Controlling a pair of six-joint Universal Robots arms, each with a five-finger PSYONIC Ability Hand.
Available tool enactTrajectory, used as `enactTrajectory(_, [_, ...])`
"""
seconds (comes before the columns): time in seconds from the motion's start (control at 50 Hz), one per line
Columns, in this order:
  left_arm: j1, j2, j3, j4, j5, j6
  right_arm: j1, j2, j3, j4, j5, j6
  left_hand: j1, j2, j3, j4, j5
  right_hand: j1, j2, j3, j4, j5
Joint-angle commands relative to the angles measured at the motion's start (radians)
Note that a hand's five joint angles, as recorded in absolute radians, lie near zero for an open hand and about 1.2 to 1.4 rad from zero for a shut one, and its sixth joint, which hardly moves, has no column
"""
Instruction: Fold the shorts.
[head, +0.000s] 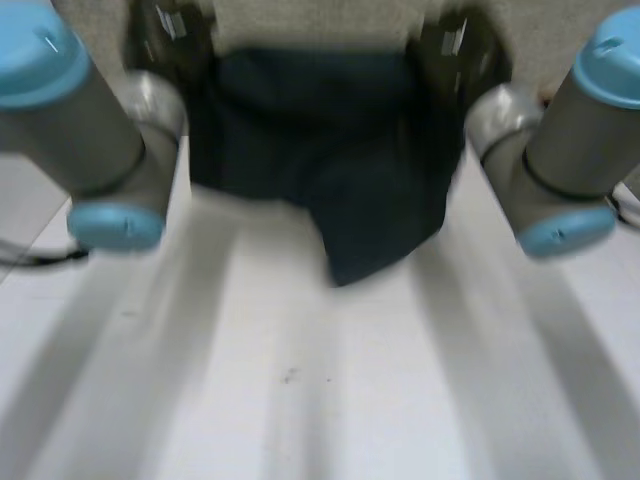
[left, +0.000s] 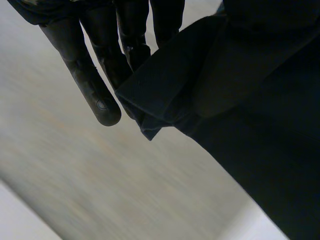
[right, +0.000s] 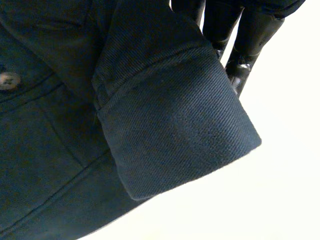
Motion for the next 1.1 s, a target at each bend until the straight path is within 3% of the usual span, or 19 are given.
enactTrajectory(0.02, [-0.001, 0.082, 0.106, 0.248, -0.012, -0.005, 0.0, -0.064, 0.013, -0.47, 0.012, 0.055, 0.269, 0.198, 0.202, 0.193, 0.27, 0.426, 0.22, 0.209, 0.207, 0.287])
enactTrajectory(0.18, [0.013, 0.11, -0.179, 0.222, -0.008, -0.036, -0.002, -0.033, 0.066, -0.251, -0.014, 0.15, 0.269, 0.198, 0.202, 0.193, 0.27, 0.426, 0.22, 0.209, 0.207, 0.287])
enactTrajectory(0.3, [0.02, 0.087, -0.368, 0.221, -0.003, -0.042, 0.001, 0.08, 0.115, -0.077, -0.063, 0.172, 0.269, 0.198, 0.202, 0.193, 0.27, 0.426, 0.22, 0.209, 0.207, 0.287])
enactTrajectory(0.42, [0.01, -0.046, -0.531, 0.222, -0.003, -0.044, 0.009, 0.176, 0.203, 0.023, -0.063, 0.167, 0.269, 0.198, 0.202, 0.193, 0.27, 0.426, 0.22, 0.209, 0.207, 0.287])
enactTrajectory(0.5, [0.008, -0.083, -0.6, 0.218, -0.008, -0.039, 0.015, 0.212, 0.258, 0.059, -0.063, 0.17, 0.269, 0.198, 0.202, 0.193, 0.27, 0.249, 0.042, 0.032, 0.03, 0.109])
enactTrajectory(0.52, [0.011, -0.007, -0.756, 0.211, 0.0, -0.033, 0.015, 0.121, 0.408, 0.164, -0.061, 0.173, 0.269, 0.198, 0.202, 0.193, 0.27, -0.28, -0.486, -0.496, -0.499, -0.419])
enactTrajectory(0.6, [0.011, 0.068, -0.825, 0.214, 0.003, -0.036, 0.003, 0.058, 0.482, 0.175, -0.061, 0.181, 0.269, 0.198, 0.202, 0.193, 0.27, -0.5, -0.707, -0.717, -0.719, -0.639])
enactTrajectory(0.9, [0.019, 0.171, -0.89, 0.213, 0.003, -0.04, -0.035, -0.013, 0.674, 0.098, -0.021, 0.327, 0.269, 0.198, 0.202, 0.193, 0.27, -0.483, -0.69, -0.7, -0.702, -0.622])
enactTrajectory(1.1, [0.017, 0.171, -0.925, 0.211, 0.003, -0.039, -0.121, -0.154, 0.783, 0.102, -0.063, 0.33, 0.269, 0.198, 0.202, 0.193, 0.27, -0.409, -0.616, -0.626, -0.628, -0.549])
